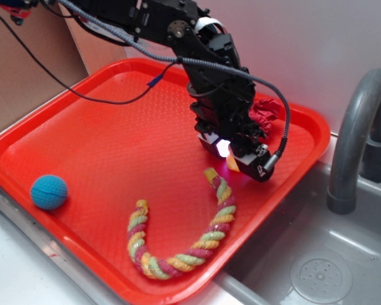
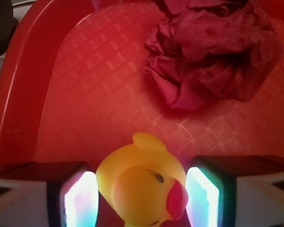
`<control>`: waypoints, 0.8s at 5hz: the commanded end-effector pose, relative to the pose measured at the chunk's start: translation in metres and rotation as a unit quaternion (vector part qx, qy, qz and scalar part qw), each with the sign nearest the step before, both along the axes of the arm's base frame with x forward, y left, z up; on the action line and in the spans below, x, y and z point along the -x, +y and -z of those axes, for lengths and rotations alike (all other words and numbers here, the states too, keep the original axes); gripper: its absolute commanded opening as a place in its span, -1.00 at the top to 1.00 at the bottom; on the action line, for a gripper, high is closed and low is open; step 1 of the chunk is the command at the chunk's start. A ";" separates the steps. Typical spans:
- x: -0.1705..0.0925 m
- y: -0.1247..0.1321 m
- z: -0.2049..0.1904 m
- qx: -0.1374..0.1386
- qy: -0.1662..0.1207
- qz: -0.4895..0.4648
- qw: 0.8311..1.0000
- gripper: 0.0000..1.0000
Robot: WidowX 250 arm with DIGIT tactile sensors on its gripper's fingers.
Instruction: Grab the yellow duck.
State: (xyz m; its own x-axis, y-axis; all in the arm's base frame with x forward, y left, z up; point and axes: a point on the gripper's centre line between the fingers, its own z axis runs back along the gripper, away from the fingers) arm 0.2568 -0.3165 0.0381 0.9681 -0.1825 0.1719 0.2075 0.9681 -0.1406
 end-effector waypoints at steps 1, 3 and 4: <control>0.009 0.012 -0.052 -0.037 -0.007 0.006 0.999 1.00; 0.030 0.100 -0.133 -0.031 -0.023 -0.051 0.998 1.00; 0.040 0.147 -0.145 -0.029 -0.015 -0.058 0.998 1.00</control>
